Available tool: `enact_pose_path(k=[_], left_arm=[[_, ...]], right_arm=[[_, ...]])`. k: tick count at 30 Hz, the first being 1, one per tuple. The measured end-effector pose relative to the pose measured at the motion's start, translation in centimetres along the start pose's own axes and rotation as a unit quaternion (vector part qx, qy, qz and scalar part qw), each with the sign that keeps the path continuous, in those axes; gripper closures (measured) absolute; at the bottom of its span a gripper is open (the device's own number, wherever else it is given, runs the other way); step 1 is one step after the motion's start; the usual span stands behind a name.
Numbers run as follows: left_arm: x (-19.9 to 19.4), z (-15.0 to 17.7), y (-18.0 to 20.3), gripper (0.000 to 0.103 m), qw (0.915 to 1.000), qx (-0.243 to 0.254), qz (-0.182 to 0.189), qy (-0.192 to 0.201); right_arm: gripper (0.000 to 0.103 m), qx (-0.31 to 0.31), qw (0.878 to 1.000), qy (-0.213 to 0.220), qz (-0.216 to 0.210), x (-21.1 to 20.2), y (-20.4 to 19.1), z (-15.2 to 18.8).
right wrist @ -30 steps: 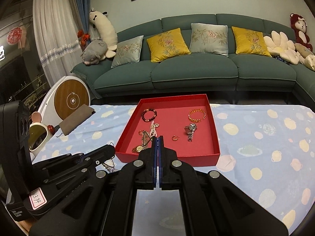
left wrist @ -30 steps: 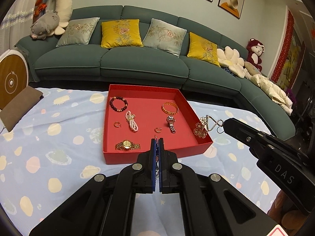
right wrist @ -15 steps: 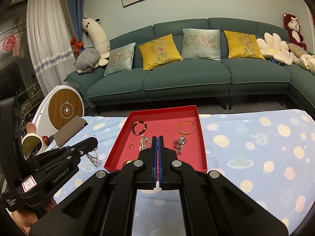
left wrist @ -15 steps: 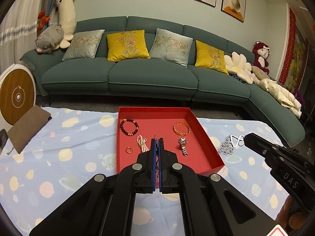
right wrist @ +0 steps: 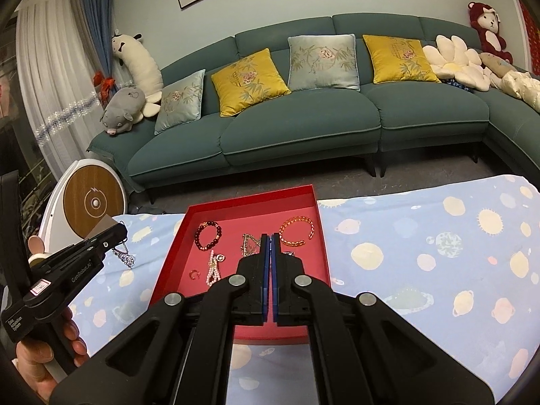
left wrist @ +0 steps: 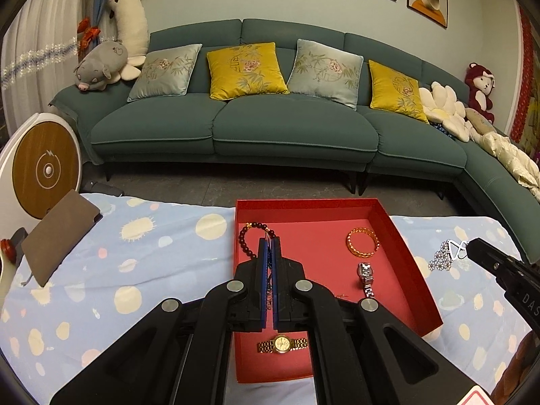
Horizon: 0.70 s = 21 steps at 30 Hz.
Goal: Organize jewelry
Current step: 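Carry the earring and gold chain with both tools over the red box, then lower both tools into the red box and open them to release the items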
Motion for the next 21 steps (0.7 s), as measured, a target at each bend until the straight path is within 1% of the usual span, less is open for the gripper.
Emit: enact_pose_path(k=[3,10,15,21], left_arm=[[1.3,0.3,-0.1,0.103,0.9999,0.004,-0.006,-0.01],[3.9,1.2,-0.3,0.103,0.9991,0.02,-0.02,-0.031],[5.4,0.9,-0.4,0.103,0.9988,0.016,-0.027,-0.038],[7.0,0.2,0.2,0.103,0.9991,0.0,-0.022,-0.037]], right_arm=[[0.103,-0.009,1.0,-0.002,0.004,1.2,-0.2,-0.5],[0.103,-0.028,1.0,-0.005,-0.002,3.0,-1.2,-0.9],[0.103,-0.03,0.999,-0.016,-0.004,4.4,-1.2,-0.7],[0.103,-0.031,0.999,-0.023,-0.007,5.7,-1.2,-0.7]])
Point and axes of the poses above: each gripper's, at about its wrist camera, not at the fingertips, and x roughly the way its jaws point, y to its right, z to its underside, the point moved 10 cm from there along x, roughly the way its jaws point, and after that the axes turned 9 degrees about z, right-handed, at the moved point
